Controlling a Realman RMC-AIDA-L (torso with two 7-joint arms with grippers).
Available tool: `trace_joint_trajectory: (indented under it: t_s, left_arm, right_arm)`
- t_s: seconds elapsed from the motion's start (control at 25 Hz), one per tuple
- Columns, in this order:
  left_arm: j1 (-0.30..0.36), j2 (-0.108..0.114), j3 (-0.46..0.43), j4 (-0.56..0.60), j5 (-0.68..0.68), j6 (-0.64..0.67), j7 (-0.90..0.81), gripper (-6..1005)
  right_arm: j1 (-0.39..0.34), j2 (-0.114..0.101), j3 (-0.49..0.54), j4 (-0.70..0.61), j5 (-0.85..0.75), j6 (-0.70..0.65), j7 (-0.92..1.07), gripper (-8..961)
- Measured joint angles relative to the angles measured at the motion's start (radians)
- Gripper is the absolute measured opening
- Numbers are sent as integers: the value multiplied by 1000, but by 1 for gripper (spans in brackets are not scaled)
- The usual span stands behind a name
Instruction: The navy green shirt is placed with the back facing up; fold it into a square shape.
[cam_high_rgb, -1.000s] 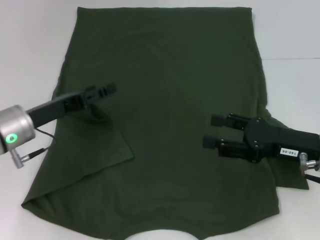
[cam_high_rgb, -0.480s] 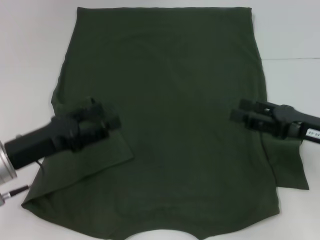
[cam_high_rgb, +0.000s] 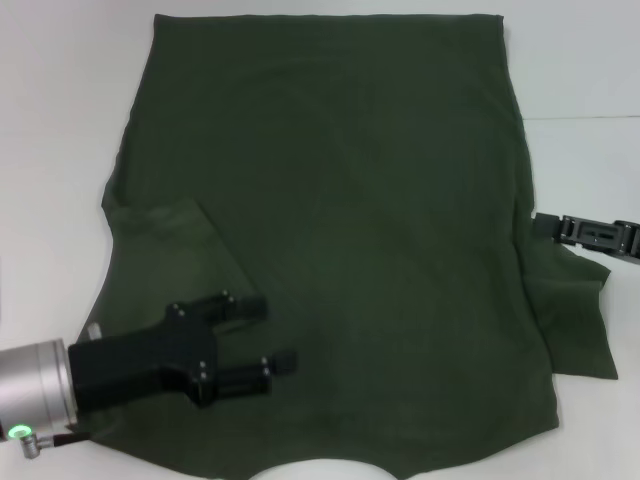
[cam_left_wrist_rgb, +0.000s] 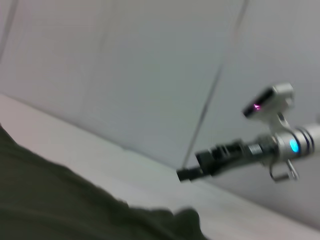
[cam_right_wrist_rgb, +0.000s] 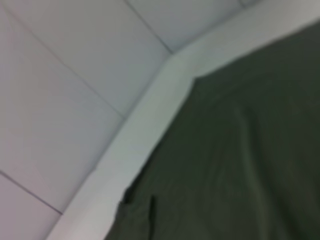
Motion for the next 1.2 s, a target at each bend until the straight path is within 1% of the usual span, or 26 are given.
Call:
trace_joint_trajectory:
  t_s: [0.2,0.4,0.64,0.8,1.04,1.2]
  left_arm:
    - [-9,0,17,1,48,-7,16,861]
    - [-12,1,25,1,51,-3,17,861]
    - [-15,2,39,5,55,-6,19,862]
    - [-19,3,40,5,55,-8,21,861]
    - [-24,3,42,4,55,-9,22,860]
    - [-25,5,43,4,55,-9,22,859]
  right_arm:
    - [-20,-7,5,-1,-43,29,95,844]
    - [-47,-13,6,-3,-83,54,157,844]
    - [-81,-17,5,-5,-89,59,195,843]
    - [-97,-8,7,-6,-90,82,192,843]
    - [-100,6,8,-5,-91,112,180,843]
    - [-100,20,8,1,-87,145,164,843]
